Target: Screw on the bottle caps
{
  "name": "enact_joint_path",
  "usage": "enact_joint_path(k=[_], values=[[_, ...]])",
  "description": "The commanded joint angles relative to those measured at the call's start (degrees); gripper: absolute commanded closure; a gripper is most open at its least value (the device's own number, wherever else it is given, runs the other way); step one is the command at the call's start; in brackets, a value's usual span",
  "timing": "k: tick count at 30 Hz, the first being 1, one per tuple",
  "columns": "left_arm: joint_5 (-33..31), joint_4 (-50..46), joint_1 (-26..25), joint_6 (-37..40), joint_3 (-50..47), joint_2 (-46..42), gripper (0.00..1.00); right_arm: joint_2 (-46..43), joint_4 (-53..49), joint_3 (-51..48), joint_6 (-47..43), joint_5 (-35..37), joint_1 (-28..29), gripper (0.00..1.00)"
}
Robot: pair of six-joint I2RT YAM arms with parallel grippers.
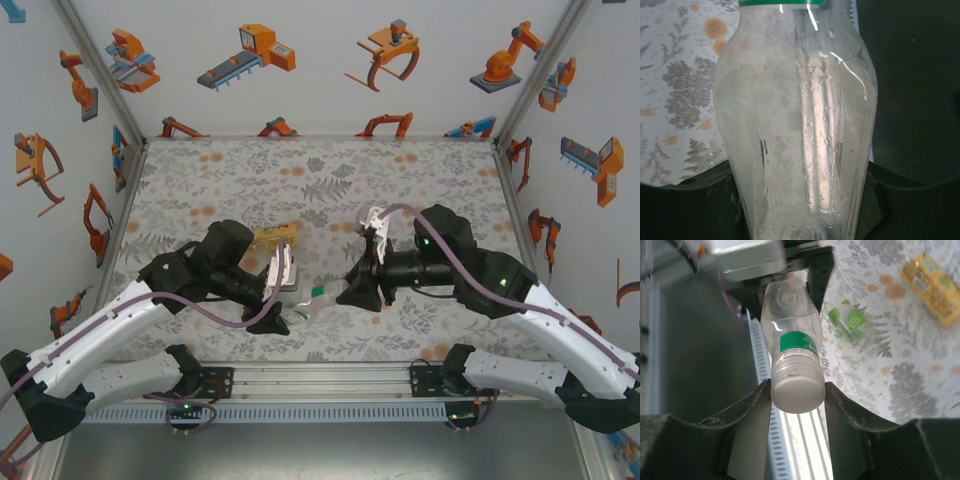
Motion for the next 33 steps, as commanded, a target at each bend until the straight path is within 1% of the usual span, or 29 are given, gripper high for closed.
enact_joint_path(k=[1,5,8,10,13,14,16,19,23,24,25,26,31,33], values=[[-2.32,11.47,0.36,0.16,-0.29,-0.51,1.00,1.56,1.23,-0.41,25.49,7.34,1.08,1.00],[-4.71,13.04,0.31,0.84,-0.74,-0.33,1.00,3.26,-3.09,1.32,45.96,11.80,1.05,1.00],[-5.73,14.41,0.31,1.16,-1.34,-0.30,1.00,4.01,-5.33,0.87,60.69,12.29,0.45,1.00],[-5.67,14.66,0.31,1.56,-1.49,0.03,1.00,5.28,-5.27,0.49,65.73,10.39,0.37,1.00],[-5.81,14.73,0.31,1.99,-1.36,0.41,1.00,6.61,-5.77,0.42,68.19,8.89,0.35,1.00],[-5.82,14.84,0.31,1.98,-1.41,0.51,1.00,6.58,-5.98,0.50,68.43,9.18,0.36,0.98],[-5.83,14.87,0.31,1.96,-1.37,0.65,1.00,6.54,-7.80,1.87,67.97,11.28,0.32,0.94],[-5.66,15.24,0.31,1.95,-1.75,0.53,1.00,6.54,-10.11,4.31,65.29,13.52,0.33,0.74],[-4.42,16.60,0.31,1.56,-2.66,-0.12,1.00,6.45,-10.30,6.93,59.24,13.89,0.37,0.61],[-3.70,16.46,0.31,1.50,-2.76,-0.28,1.00,6.36,-10.16,7.52,57.91,13.71,0.35,0.56],[-2.81,16.14,0.31,1.56,-2.60,-0.37,1.00,6.28,-10.29,8.36,54.48,13.74,0.37,0.51],[-1.96,15.76,0.29,1.49,-2.51,-0.41,1.00,6.15,-10.74,9.33,51.78,13.87,0.35,0.48],[-0.09,14.11,0.31,1.11,-2.15,-0.97,1.00,5.32,-11.99,13.74,38.93,15.90,0.36,0.41],[0.15,13.59,0.31,1.08,-2.05,-1.35,1.00,5.20,-12.35,15.52,32.99,15.90,0.36,0.33]])
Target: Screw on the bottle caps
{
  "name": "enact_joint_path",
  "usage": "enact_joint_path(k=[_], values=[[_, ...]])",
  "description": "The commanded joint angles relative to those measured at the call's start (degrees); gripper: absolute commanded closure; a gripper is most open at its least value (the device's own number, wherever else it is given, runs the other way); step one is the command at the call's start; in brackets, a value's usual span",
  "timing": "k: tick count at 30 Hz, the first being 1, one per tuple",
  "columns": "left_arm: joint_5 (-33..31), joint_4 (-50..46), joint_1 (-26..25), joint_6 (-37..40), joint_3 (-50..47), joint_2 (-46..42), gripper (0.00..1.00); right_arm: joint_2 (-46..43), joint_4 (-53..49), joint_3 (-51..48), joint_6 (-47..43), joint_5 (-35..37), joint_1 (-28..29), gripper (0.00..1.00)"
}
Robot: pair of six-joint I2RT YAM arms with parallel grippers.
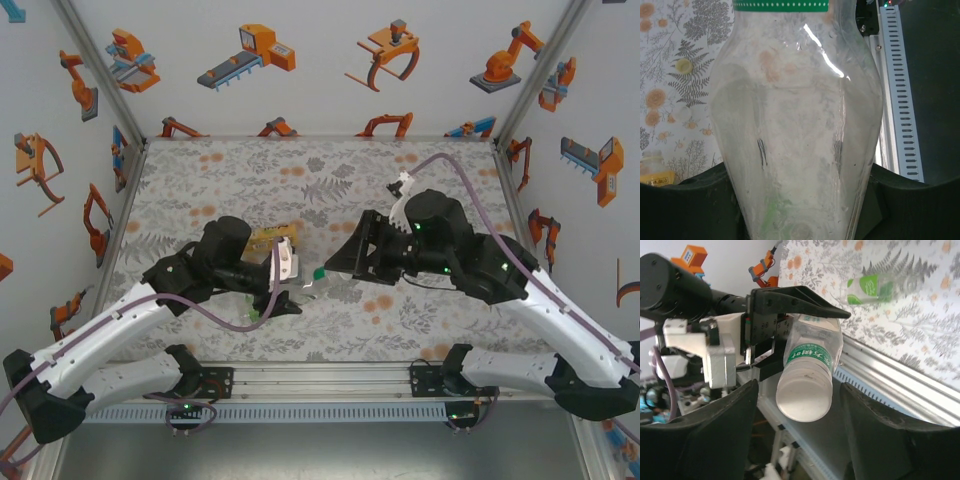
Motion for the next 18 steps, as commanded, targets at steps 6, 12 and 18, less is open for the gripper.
enact_joint_path(k=[6,12,18], values=[[3.72,-0.32,-0.28,-0.47,0.93,-2.17,1.00,-2.74,1.53,4.12,-34.35,-3.24,0.25,0.33],[6.32,-2.82,-0.37,-0.52,1.36,-2.46,1.00,-1.35,-0.23,7.11,-54.15,-13.53,0.26,0.34],[7.15,-4.50,-0.72,-0.72,1.90,-2.52,1.00,0.22,-1.97,8.73,-74.98,-25.34,0.32,0.35]])
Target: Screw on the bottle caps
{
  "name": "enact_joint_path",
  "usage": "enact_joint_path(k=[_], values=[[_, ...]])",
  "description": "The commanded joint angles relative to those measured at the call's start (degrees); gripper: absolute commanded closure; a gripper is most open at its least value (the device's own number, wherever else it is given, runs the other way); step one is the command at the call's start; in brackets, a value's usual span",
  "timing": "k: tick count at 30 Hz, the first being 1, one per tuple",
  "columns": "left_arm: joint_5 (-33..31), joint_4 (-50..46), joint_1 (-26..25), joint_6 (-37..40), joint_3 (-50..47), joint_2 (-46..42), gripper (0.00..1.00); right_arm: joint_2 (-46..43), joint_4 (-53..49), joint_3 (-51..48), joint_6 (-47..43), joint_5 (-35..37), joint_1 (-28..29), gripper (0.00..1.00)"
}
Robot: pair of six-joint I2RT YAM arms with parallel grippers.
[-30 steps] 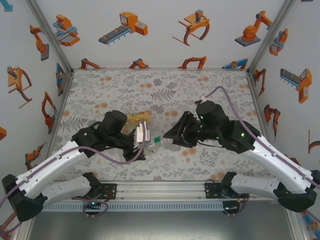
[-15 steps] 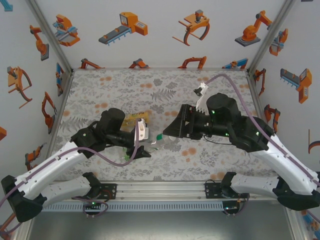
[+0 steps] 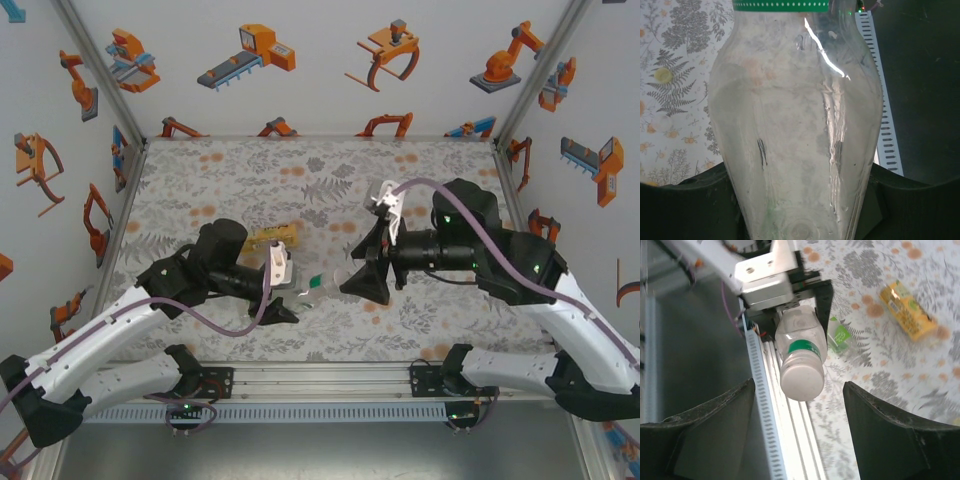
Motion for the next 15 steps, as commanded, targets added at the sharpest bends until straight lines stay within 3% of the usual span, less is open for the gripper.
enact_joint_path(k=[1,5,15], values=[[2.83,-1.55,-0.45,-0.61,1.90,-0.81,1.00,0.13,-0.65,1.02,-18.82,-10.08,0.25,0.35],[3.10,-1.60,-0.67,-1.10,2.16,-0.75,1.00,1.08,-0.15,-0.25,-26.18,-13.89,0.32,0.35],[3.03,-1.64,-1.08,-1.50,2.55,-0.78,1.00,0.71,1.96,-4.89,-27.29,-12.27,0.26,0.45]])
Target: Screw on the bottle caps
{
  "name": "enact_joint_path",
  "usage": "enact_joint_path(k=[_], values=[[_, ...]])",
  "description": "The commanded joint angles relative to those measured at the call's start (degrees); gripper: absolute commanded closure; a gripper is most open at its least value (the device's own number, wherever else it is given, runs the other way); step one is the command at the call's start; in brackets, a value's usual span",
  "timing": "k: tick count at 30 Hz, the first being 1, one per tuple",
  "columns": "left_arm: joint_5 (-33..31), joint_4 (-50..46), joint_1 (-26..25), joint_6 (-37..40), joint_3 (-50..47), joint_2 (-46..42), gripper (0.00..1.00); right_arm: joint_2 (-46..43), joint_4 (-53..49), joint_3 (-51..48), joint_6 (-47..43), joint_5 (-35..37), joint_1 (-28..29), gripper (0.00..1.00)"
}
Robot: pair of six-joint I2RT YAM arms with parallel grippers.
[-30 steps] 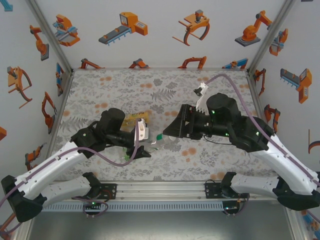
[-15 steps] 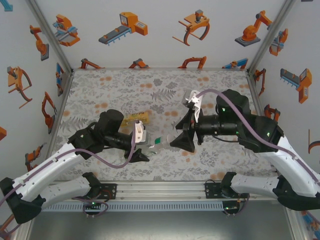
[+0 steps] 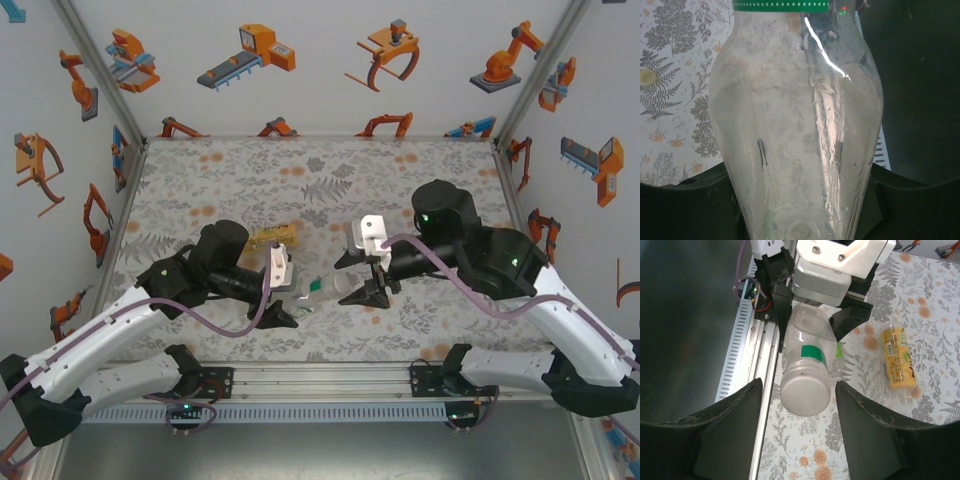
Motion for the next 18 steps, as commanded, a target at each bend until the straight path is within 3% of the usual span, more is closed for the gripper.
enact_joint_path(k=[1,7,18], values=[[2.04,-0.67,-0.33,-0.70,2.08,-0.77,1.00,-1.28,2.01,-2.07,-2.24,-0.11,0.28,0.46],[2.06,-0.70,-0.54,-0.83,1.82,-0.69,1.00,-1.77,2.80,-3.27,-1.75,0.27,0.28,0.51],[1.88,-0.76,-0.69,-0.79,1.73,-0.25,1.00,-3.17,5.80,-3.91,1.11,0.80,0.34,0.50]])
